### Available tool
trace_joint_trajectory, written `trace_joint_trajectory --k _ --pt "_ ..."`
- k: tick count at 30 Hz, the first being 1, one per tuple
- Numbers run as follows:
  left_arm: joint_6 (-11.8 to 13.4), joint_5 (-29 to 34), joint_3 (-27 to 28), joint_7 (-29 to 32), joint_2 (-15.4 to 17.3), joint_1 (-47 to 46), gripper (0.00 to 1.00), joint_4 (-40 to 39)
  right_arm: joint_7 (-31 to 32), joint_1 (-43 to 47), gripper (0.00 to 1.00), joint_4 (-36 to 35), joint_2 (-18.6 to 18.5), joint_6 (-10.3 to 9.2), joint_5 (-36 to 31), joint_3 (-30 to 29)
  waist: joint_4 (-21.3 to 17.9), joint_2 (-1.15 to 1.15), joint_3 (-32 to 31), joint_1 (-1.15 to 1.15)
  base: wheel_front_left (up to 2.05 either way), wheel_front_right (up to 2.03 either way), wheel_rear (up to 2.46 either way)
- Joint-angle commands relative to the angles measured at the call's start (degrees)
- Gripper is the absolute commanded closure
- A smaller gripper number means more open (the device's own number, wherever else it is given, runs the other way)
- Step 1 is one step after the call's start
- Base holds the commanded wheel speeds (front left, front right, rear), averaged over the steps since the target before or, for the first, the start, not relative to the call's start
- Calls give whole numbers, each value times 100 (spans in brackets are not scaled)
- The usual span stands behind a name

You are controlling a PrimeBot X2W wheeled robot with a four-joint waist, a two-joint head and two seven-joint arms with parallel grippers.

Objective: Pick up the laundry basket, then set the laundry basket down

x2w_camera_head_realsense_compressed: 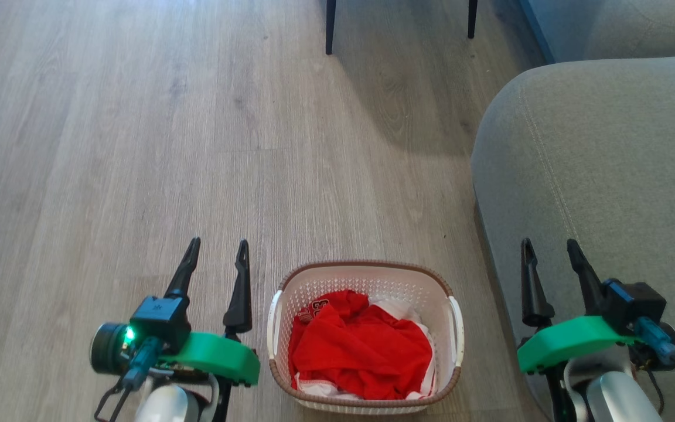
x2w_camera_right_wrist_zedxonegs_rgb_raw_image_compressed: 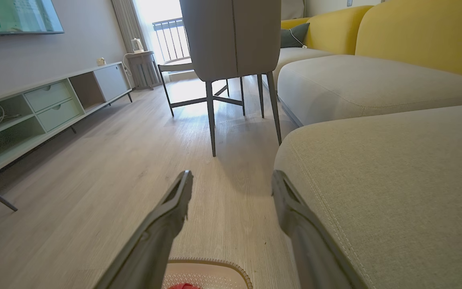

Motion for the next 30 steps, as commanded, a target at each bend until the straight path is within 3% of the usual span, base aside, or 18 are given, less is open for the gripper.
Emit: trace_joint_trajectory --k 1,22,23,30 --pt "-39 -27 163 -30 -34 -149 0 -164 -68 -168 0 -182 31 41 11 93 1 0 0 0 0 0 0" --pt "-114 -328 192 -30 -34 -147 0 -136 -68 -164 0 -118 31 41 17 125 6 0 37 0 0 0 0" --pt "-94 -325 2 0 1 2 100 59 3 2 100 75 1 0 0 4 6 0 37 1 0 0 0" --pt "-115 -593 42 45 15 102 100 313 64 87 100 339 -9 1 261 17 4 0 39 1 0 0 0"
